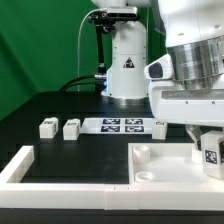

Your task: Assemble one leg

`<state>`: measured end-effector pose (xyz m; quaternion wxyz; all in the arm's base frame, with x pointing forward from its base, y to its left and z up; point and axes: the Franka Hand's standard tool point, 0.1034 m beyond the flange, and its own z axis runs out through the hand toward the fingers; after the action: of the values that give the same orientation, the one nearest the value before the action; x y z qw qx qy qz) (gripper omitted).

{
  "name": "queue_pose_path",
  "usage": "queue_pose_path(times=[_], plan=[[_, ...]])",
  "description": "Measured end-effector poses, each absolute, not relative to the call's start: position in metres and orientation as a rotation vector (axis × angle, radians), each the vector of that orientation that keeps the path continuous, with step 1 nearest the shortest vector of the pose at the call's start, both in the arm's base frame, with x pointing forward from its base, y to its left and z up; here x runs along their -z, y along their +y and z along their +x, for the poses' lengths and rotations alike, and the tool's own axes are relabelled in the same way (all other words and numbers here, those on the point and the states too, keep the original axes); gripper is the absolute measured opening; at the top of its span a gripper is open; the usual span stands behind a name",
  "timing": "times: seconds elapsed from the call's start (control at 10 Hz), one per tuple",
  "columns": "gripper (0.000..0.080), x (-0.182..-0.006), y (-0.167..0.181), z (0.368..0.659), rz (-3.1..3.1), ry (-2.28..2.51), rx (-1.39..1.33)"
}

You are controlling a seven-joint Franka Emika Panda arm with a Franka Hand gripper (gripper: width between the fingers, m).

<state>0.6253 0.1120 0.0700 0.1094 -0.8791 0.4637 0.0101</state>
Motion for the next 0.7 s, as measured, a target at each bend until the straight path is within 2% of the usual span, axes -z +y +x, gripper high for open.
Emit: queue_pose_path(times=[0.2, 0.4, 0.5, 0.6, 0.7], plan=[[0.0291, -0.0690, 0.1143, 0.6242, -2.407, 1.660, -0.071], [0.0291, -0.0690, 0.1146, 0.6242, -2.359, 1.720, -0.084], [0.0368, -0.0690, 0.1148, 0.6241, -2.387, 1.679, -0.078], [0.0503, -0.0690, 0.1149, 0.6241, -2.424, 1.624, -0.071], [0.0503, -0.0692, 0.1169, 0.6239, -2.460, 1.564, -0.062]])
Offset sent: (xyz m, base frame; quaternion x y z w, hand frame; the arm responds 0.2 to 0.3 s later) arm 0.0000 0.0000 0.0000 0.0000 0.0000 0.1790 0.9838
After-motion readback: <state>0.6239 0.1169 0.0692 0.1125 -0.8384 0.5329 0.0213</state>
